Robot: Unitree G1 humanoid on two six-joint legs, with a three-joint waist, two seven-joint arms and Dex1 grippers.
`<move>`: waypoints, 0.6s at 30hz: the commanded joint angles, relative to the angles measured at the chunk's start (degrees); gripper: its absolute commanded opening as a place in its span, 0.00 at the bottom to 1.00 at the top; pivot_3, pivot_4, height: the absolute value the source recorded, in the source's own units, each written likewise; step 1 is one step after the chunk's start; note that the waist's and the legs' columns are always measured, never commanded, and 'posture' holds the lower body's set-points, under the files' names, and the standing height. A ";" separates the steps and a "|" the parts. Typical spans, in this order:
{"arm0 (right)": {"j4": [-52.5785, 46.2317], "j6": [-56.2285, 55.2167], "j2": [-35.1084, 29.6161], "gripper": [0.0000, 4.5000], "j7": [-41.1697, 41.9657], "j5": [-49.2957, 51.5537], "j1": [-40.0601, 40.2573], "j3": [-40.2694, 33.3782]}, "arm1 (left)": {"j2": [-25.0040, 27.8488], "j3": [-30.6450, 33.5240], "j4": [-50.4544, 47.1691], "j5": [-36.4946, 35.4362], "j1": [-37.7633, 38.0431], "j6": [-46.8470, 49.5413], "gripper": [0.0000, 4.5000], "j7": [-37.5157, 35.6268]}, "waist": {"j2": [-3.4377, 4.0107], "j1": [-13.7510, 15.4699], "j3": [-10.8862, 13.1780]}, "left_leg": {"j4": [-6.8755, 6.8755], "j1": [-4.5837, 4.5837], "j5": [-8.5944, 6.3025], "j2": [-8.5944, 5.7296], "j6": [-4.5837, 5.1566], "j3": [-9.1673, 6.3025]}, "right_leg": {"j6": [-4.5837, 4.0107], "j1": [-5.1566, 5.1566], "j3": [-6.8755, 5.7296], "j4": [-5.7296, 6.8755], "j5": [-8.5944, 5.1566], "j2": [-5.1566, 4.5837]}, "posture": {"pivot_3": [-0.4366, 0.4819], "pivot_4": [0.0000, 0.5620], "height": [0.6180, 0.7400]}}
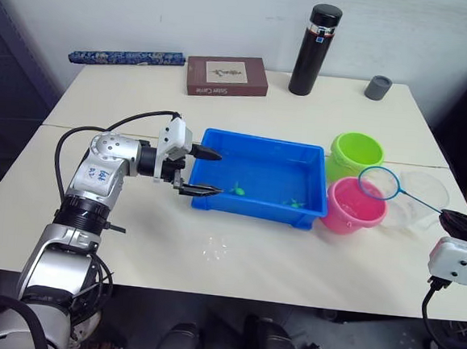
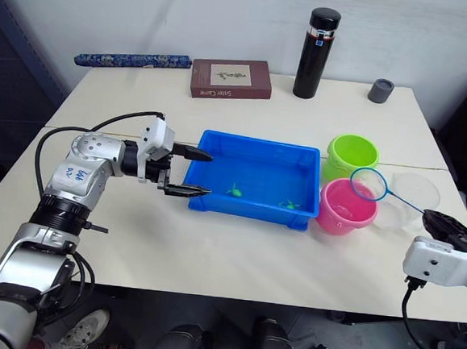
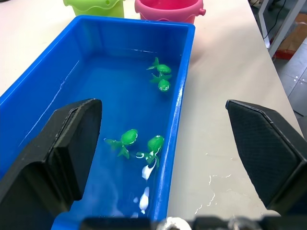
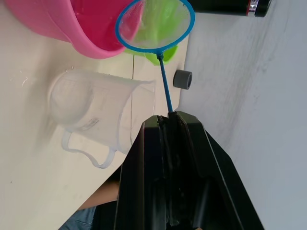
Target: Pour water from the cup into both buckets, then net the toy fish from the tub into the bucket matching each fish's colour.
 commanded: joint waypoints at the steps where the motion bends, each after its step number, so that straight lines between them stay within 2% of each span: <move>1: -1.45 0.96 0.92 0.00 -0.80 3.29 -2.83 -2.77 | 0.38 2.12 -1.32 -0.71 0.02 0.51 0.99 0.50 | 0.00 -0.03 0.00 | 0.01 0.00 0.00 0.00 0.00 0.00 | 0.00 0.00 0.00 0.00 0.00 0.00 | 0.48 0.27 1.00; 8: -4.74 9.07 -0.60 0.00 4.01 11.61 -11.18 0.08 | 1.45 5.19 -3.67 -1.79 1.66 3.78 0.99 3.08 | 0.00 -0.17 0.00 | 0.05 0.03 0.00 0.03 0.00 0.00 | 0.00 0.01 0.02 0.10 0.00 0.01 | 0.48 0.27 1.00; 18: -3.03 23.83 -4.92 0.00 14.65 18.64 -33.90 23.91 | 6.44 9.19 -11.37 -2.29 9.83 10.68 0.99 7.44 | 0.00 -0.42 0.00 | 0.09 0.09 0.00 0.05 0.00 0.01 | -0.04 0.00 0.06 0.23 -0.02 -0.04 | 0.48 0.27 1.00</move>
